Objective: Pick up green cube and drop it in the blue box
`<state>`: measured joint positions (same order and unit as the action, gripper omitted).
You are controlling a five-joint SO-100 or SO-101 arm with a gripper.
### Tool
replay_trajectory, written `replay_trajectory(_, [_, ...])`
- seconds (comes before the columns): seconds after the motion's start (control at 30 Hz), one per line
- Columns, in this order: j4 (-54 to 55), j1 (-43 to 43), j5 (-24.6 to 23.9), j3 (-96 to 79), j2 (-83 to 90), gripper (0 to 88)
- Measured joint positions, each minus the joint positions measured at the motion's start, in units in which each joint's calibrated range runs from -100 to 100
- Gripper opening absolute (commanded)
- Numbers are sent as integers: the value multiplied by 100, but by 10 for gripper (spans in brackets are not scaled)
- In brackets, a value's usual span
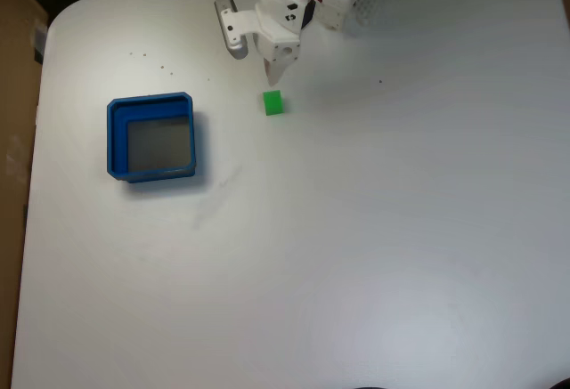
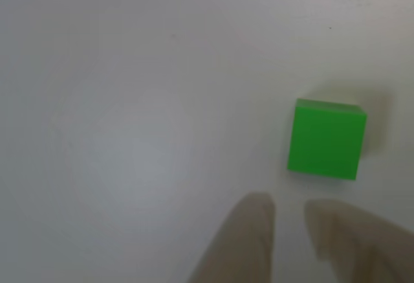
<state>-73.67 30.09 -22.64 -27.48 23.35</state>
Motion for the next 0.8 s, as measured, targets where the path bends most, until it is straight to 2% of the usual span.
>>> replay_trajectory(0.17, [0, 0, 0, 0, 0, 36])
replay_trajectory(0.57, [0, 0, -24, 0, 0, 284])
replay_trajectory(0.8, [0, 0, -24, 0, 0, 322])
